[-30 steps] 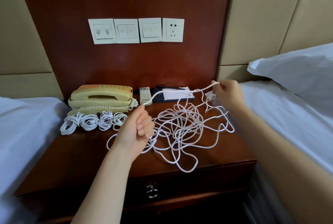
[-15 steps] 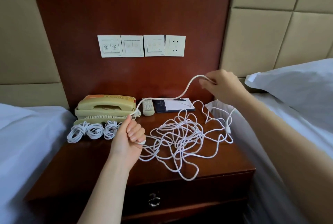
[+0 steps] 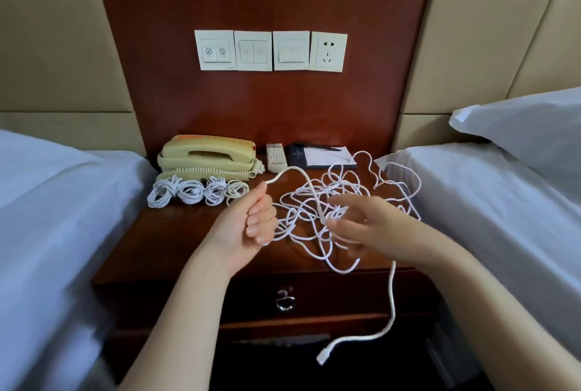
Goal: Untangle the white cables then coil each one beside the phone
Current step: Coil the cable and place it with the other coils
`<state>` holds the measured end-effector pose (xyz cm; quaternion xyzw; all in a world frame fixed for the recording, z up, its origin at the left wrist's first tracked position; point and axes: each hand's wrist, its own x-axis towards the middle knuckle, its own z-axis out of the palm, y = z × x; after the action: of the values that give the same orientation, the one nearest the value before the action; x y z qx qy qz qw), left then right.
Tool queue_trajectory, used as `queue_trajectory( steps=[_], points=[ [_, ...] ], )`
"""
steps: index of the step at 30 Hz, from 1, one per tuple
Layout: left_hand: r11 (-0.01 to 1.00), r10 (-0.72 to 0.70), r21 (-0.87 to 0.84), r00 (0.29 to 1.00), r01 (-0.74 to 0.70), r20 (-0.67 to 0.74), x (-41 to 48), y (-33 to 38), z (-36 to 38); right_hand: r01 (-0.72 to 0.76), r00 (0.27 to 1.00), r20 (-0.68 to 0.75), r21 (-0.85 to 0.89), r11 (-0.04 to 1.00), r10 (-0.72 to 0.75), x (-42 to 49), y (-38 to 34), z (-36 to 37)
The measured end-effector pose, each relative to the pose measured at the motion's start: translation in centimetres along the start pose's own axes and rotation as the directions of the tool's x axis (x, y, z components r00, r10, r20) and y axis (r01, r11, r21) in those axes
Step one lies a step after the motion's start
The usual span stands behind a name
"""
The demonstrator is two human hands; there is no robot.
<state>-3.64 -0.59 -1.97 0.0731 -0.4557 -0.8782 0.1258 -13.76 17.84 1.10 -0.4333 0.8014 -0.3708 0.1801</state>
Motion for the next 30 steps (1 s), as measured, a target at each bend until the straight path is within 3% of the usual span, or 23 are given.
queue_trajectory(
  steps=[5, 10, 14, 17, 20, 25, 27, 30],
  points=[
    [0.983, -0.069, 0.171, 0.997, 0.063, 0.03, -0.3, -0.8, 0.6, 0.023, 1.0, 0.009, 0.276, 0.961, -0.027, 1.7, 0.6, 1.8],
    [0.967, -0.15, 0.221, 0.986, 0.129, 0.077, 0.1, -1.5, 1.2, 0.128, 0.977, -0.209, 0.441, 0.889, -0.037, 3.4, 1.9, 2.8],
    [0.989, -0.109, -0.08, 0.983, 0.122, 0.145, 0.2, -1.6, 2.2, 0.106, 0.967, -0.25, 0.198, 0.974, -0.054, 4.2, 3.0, 4.2],
    [0.946, -0.034, -0.317, 0.993, 0.069, 0.116, 0.4, -1.3, 2.3, 0.134, 0.986, -0.094, -0.067, 0.989, -0.14, 3.7, 2.8, 5.6],
    [0.912, -0.003, -0.411, 0.999, 0.016, 0.032, 0.7, -1.3, 1.9, 0.167, 0.985, -0.018, -0.176, 0.97, -0.173, 2.8, 2.4, 6.3],
    [0.935, 0.012, -0.349, 0.99, -0.059, -0.137, 1.2, -1.3, 1.6, 0.132, 0.99, 0.094, -0.338, 0.932, -0.106, 1.7, 2.1, 6.3],
    [0.97, 0.047, -0.221, 0.973, -0.098, -0.224, 1.5, -1.3, 1.4, 0.164, 0.982, 0.15, -0.357, 0.919, -0.117, 1.0, 1.7, 6.3],
    [0.993, 0.121, 0.026, 0.95, -0.118, -0.287, 2.0, -1.6, 1.2, 0.298, 0.952, 0.16, -0.316, 0.901, -0.259, 0.2, 0.9, 6.0]
  ],
)
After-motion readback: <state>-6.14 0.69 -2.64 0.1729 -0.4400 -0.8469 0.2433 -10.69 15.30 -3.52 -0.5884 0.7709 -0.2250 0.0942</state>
